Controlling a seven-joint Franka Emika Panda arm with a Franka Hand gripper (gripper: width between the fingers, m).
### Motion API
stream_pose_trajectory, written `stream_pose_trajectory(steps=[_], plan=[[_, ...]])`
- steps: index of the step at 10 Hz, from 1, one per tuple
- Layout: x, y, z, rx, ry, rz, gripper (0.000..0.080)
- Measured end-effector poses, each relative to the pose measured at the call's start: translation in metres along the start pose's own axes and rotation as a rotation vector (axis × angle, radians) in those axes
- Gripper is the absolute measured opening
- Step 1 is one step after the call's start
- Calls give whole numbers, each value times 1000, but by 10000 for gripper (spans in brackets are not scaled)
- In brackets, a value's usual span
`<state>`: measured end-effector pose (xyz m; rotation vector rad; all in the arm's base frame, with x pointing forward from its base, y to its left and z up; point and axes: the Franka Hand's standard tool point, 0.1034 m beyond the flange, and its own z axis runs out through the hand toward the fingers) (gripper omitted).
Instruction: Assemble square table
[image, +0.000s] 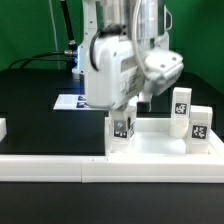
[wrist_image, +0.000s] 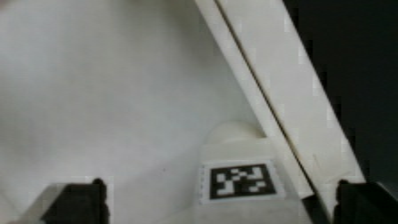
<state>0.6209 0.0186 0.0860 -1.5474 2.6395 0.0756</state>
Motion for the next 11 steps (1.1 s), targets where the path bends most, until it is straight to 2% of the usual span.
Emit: stream_pose_trajectory(steps=[2, 3, 11], plan=[[-7, 4, -21, 2, -28, -16, 649], [-7, 1, -26, 10, -34, -19, 649], [-6, 3, -20, 4, -26, -21, 649]])
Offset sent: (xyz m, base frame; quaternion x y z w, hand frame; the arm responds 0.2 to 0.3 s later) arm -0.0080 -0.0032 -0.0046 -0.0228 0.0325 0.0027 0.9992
